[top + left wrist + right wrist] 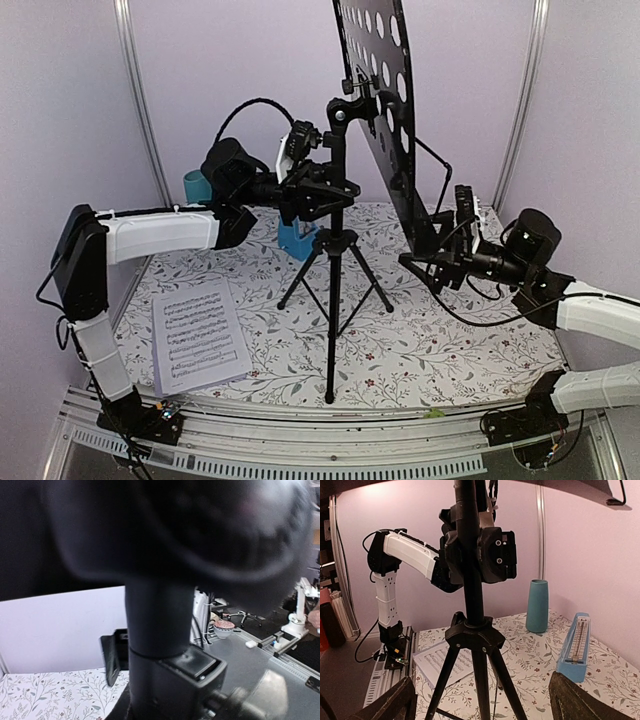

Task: Set up the instrument practice props
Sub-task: Adjust the music stand at the center of the board, then position the music stand at the center of the board.

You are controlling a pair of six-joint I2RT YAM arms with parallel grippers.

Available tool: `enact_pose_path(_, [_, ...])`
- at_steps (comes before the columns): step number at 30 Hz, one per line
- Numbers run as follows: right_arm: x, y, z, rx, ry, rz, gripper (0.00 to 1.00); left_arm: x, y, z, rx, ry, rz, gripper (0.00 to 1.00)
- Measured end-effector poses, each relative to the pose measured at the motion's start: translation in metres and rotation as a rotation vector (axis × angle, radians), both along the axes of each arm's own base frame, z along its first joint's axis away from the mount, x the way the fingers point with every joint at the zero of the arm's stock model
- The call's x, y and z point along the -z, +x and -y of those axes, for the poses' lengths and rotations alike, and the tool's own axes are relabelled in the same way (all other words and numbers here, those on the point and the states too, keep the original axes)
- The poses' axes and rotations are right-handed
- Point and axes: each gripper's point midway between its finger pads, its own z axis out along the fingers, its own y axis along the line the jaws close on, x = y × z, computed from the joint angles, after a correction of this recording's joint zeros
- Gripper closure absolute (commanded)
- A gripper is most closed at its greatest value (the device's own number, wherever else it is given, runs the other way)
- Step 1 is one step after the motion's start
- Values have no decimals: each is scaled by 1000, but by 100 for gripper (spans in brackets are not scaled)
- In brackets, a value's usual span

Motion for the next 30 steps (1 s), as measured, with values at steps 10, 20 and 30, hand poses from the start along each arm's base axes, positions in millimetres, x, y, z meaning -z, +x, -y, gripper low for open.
enact_pose_path(10, [-31,18,-59,-334,5,36,19,1,-9,-1,88,-4,15,100])
enact_pose_path(20, [-8,29,-82,-465,24,-48,29,1,-10,0,89,-8,24,100])
enact_pose_path(30, [-12,20,-95,-494,73,-7,32,-1,-4,5,30,-43,70,42])
